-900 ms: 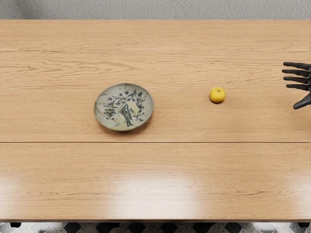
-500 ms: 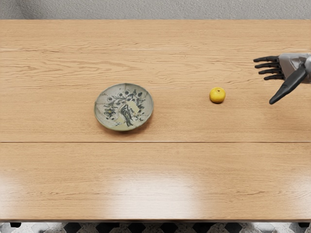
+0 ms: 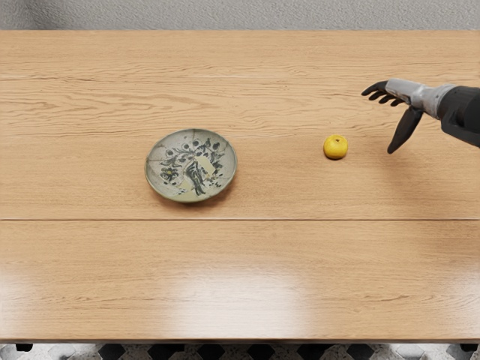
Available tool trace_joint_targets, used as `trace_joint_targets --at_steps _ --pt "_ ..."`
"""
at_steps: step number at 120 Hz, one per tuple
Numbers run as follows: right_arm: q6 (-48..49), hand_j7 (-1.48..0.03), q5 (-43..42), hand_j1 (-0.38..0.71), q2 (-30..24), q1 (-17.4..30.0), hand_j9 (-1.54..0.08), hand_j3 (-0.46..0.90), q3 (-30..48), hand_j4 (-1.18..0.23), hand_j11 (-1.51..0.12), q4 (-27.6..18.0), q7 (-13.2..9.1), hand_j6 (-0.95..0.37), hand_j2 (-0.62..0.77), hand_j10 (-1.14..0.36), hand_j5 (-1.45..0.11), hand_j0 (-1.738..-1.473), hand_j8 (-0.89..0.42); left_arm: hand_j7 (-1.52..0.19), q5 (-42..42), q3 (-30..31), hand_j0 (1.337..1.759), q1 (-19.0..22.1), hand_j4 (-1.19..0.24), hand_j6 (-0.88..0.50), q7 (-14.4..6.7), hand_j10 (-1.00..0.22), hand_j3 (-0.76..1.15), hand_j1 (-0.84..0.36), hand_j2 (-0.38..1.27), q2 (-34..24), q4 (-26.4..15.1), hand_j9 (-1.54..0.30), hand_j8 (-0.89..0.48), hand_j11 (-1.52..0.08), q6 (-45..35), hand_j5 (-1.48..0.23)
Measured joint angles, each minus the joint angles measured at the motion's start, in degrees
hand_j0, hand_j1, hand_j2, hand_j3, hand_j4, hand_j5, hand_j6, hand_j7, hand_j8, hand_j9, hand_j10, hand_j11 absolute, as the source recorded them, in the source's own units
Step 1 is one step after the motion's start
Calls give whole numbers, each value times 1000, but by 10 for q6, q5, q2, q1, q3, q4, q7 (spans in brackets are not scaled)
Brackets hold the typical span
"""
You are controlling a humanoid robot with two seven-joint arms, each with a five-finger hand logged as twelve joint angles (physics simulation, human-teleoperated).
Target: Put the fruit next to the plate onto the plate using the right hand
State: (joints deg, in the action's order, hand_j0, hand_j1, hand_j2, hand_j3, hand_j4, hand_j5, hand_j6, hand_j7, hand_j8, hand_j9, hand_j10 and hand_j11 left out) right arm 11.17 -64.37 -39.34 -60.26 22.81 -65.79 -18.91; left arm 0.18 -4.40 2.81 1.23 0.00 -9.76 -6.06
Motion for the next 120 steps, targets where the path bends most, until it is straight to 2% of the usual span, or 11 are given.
trace_joint_targets --at_steps 23,61,94,120 --pt "-101 -346 -28 -32 52 11 -346 0 -40 -270 -346 -3 0 -272 -50 -269 -346 -1658 -271 0 0 0 1658 0 0 -1 0 0 0 349 0 0 0 0 0 0 0 0" --pt "-134 -385 -54 4 99 9 -385 0 -82 -299 -385 3 -1 -301 -56 -299 -385 -1658 -300 0 0 0 1658 0 0 -1 0 0 0 349 0 0 0 0 0 0 0 0" --pt "-154 -365 -76 -14 130 9 -365 0 -106 -284 -365 38 -1 -286 -53 -283 -366 -1658 -285 0 0 0 1658 0 0 -1 0 0 0 349 0 0 0 0 0 0 0 0" --pt "-158 -411 -77 28 159 8 -411 0 -109 -319 -411 78 -1 -320 -60 -318 -411 -1658 -319 0 0 0 1658 0 0 -1 0 0 0 349 0 0 0 0 0 0 0 0"
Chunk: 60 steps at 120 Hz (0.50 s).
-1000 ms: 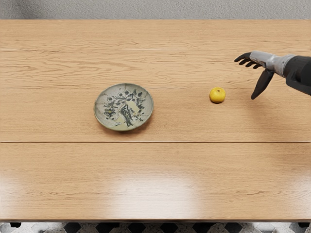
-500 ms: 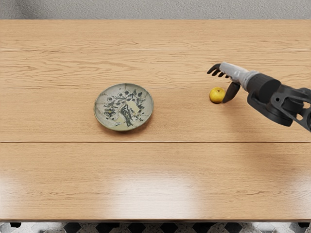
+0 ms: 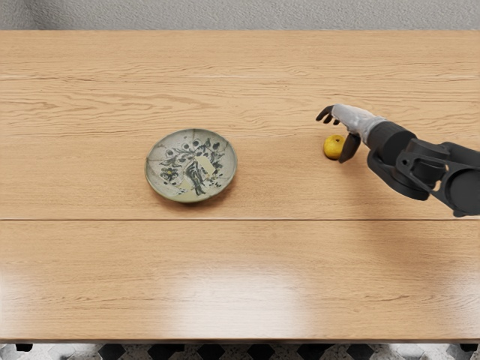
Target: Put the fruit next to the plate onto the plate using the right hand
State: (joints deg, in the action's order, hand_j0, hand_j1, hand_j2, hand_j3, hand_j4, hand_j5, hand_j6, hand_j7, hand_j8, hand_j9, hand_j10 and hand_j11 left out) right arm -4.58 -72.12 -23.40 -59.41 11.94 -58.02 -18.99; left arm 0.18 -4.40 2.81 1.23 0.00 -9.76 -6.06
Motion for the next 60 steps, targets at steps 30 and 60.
trace_joint_targets --at_steps 30,60 --pt "-11 -467 0 80 17 3 -467 0 -1 -362 -467 9 0 -363 -69 -361 -468 -1658 -362 0 0 0 1658 0 0 -1 0 0 0 349 0 0 0 0 0 0 0 0" --pt "-17 -482 0 94 16 4 -482 0 -8 -373 -482 12 0 -374 -71 -372 -482 -1658 -373 0 0 0 1658 0 0 -1 0 0 0 349 0 0 0 0 0 0 0 0"
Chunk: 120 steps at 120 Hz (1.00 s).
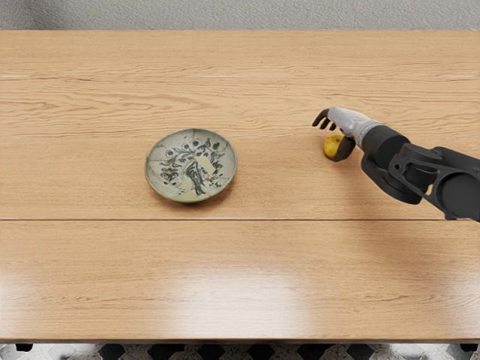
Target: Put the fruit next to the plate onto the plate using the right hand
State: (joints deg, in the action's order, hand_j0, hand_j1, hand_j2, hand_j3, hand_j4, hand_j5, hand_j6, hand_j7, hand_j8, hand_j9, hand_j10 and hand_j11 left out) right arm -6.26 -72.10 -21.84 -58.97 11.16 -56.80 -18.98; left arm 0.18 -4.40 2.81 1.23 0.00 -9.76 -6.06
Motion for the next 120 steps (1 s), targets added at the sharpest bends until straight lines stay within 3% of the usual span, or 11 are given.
trace_joint_targets --at_steps 38,103,120 --pt "-7 -500 1 110 2 3 -500 0 -2 -387 -500 26 1 -388 -74 -386 -500 -1658 -387 0 0 0 1658 0 0 -1 0 0 0 349 0 0 0 0 0 0 0 0" --pt "-6 -590 3 193 12 10 -590 0 -5 -458 -590 24 1 -457 -87 -456 -587 -1658 -445 0 0 0 1658 0 0 -1 0 0 0 349 0 0 0 0 0 0 0 0" --pt "-6 -645 4 226 13 10 -645 0 -4 -498 -644 24 0 -490 -19 -498 -645 -1657 -416 0 0 0 1658 0 0 -1 0 0 0 349 0 0 0 0 0 0 0 0"
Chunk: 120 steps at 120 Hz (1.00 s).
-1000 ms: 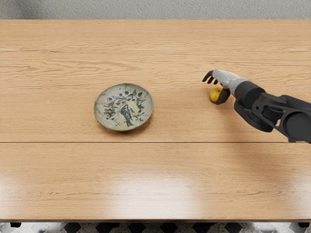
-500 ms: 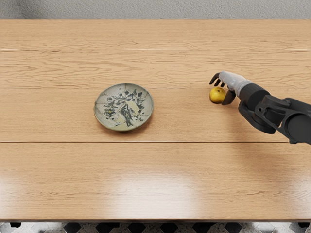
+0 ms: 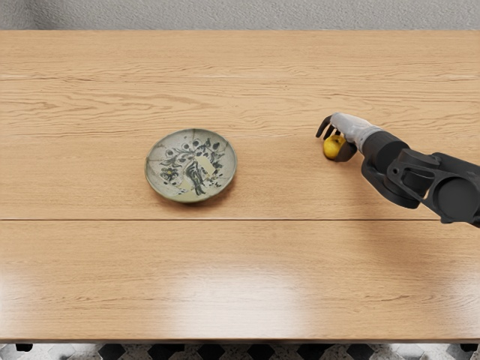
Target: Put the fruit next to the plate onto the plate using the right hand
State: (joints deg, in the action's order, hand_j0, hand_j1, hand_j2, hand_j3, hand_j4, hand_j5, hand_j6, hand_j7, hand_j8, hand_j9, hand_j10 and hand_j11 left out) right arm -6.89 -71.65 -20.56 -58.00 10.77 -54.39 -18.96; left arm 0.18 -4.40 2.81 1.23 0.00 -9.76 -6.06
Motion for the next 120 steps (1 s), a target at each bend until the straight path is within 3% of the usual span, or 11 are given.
trace_joint_targets --at_steps 27,55,77,93,120 --pt "-1 -744 0 276 1 0 -739 -1 1 -584 -739 0 -1 -466 111 -547 -732 -1656 -394 0 0 0 1658 0 0 -1 0 0 0 349 0 0 0 0 0 0 0 0" --pt "-1 -791 -1 282 2 1 -779 0 0 -631 -789 0 -1 -430 91 -511 -765 -1652 -357 0 0 0 1658 0 0 -1 0 0 0 349 0 0 0 0 0 0 0 0" --pt "0 -809 2 271 -4 -1 -813 0 6 -629 -819 -6 0 -488 193 -560 -803 -1655 -398 0 0 0 1658 0 0 -1 0 0 0 349 0 0 0 0 0 0 0 0" --pt "2 -816 4 267 -22 -3 -829 0 17 -628 -834 -37 0 -516 244 -581 -819 -1657 -417 0 0 0 1658 0 0 -1 0 0 0 349 0 0 0 0 0 0 0 0" --pt "5 -822 5 259 -74 -2 -842 1 33 -626 -846 -135 -5 -544 279 -603 -833 -1658 -436 0 0 0 1658 0 0 -1 0 0 0 349 0 0 0 0 0 0 0 0"
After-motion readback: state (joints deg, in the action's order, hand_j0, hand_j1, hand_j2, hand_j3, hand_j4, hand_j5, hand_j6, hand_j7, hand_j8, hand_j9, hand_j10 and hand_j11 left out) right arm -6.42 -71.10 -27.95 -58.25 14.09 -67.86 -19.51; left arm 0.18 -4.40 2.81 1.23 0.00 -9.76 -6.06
